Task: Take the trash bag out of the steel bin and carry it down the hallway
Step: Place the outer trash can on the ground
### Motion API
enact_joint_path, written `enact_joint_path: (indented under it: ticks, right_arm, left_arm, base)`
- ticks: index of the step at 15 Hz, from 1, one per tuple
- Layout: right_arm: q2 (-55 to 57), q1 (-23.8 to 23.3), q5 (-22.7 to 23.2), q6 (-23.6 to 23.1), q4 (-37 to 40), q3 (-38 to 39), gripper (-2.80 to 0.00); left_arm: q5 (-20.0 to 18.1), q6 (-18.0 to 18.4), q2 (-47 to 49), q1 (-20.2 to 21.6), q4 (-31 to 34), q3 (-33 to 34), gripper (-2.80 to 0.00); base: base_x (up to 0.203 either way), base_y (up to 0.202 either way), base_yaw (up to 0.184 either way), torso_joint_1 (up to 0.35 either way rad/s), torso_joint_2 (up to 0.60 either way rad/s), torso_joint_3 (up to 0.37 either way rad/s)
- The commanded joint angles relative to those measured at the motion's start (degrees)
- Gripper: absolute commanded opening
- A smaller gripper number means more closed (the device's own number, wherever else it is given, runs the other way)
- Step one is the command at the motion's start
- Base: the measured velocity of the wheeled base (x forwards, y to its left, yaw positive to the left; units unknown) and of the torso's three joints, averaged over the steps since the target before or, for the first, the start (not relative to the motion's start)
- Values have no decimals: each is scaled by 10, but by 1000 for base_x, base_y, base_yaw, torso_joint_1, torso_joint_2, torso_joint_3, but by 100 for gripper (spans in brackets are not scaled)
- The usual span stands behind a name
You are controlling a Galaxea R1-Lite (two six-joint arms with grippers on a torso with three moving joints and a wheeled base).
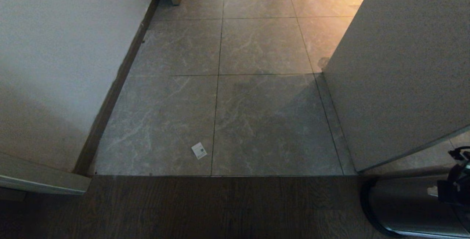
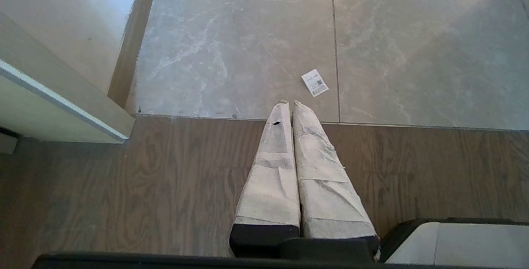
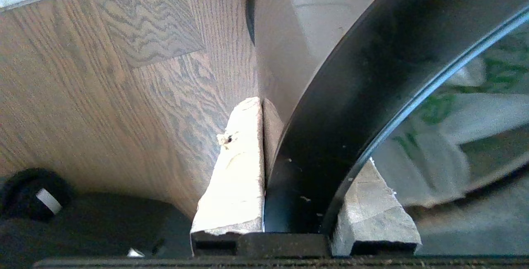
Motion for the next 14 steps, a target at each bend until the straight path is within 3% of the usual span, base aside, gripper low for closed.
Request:
enact_joint_path:
  ticks: [1,4,9,14]
  right_arm:
    - [-66,-16,-1,-34,40,2,-280]
    - [-141,-43,13,-77,133,-10,-280]
    - [-251,-62,25,-98,217,-24,-280]
    - [-356,-63,24,-104,393,-127,-280]
  left_arm:
    - [0,1,0,0,0,0,-280]
    - [0,0,0,0,0,0,-280]
    - [0,0,0,0,0,0,-280]
    - [0,0,0,0,0,0,-280]
  base:
    - [0,0,0,0,0,0]
    - [0,0,0,0,0,0]
    - [0,0,0,0,0,0]
    - [0,0,0,0,0,0]
